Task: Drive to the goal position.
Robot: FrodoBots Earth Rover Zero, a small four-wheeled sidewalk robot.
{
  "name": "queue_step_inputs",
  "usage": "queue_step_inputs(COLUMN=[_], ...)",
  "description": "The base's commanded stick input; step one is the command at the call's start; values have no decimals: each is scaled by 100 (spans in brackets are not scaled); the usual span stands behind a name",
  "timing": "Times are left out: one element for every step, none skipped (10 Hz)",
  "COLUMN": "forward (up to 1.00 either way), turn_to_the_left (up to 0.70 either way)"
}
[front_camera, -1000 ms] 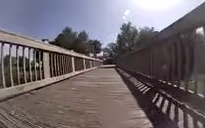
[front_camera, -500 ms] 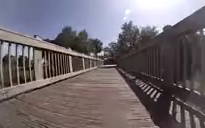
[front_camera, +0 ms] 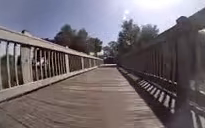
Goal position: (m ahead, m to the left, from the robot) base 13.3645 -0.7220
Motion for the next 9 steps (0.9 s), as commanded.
queue_step_inputs(forward=[70,70,70,70,70,70,70,70,70], turn_to_the_left=[0,0,0,0,0,0,0,0,0])
